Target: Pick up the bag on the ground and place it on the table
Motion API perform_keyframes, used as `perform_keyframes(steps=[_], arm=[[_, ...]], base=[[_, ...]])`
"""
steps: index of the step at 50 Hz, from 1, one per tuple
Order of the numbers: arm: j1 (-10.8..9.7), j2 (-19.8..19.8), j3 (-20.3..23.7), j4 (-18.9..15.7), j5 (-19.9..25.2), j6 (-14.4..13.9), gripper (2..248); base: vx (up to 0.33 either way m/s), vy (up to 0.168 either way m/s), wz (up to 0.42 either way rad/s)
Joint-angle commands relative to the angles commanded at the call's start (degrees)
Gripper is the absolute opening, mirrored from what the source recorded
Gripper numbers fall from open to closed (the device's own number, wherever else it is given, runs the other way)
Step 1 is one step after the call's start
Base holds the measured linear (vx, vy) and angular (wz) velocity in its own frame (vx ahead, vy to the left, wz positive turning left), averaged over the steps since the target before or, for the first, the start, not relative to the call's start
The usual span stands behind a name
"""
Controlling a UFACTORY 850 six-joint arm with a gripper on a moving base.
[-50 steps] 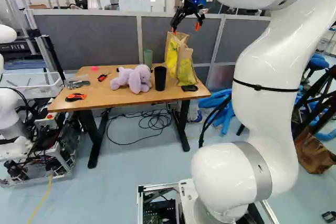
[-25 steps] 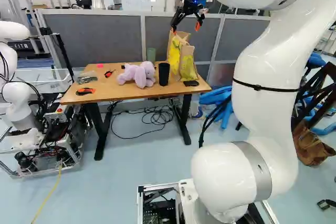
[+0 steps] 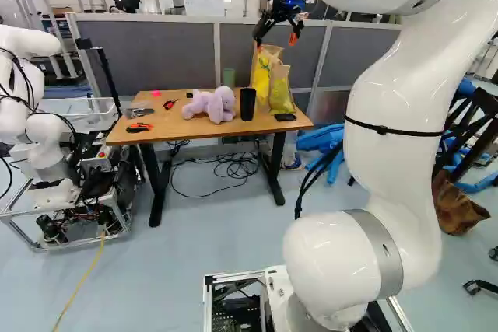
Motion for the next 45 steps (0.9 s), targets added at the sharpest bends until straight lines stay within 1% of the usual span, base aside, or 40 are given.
perform_keyframes(steps=[15, 45], arm=[[0.0, 0.0, 0.0, 0.0, 0.0, 0.0, 247], [0.0, 0.0, 0.0, 0.0, 0.0, 0.0, 247]], base=[[-0.113, 0.062, -0.001], [-0.001, 0.001, 0.0]])
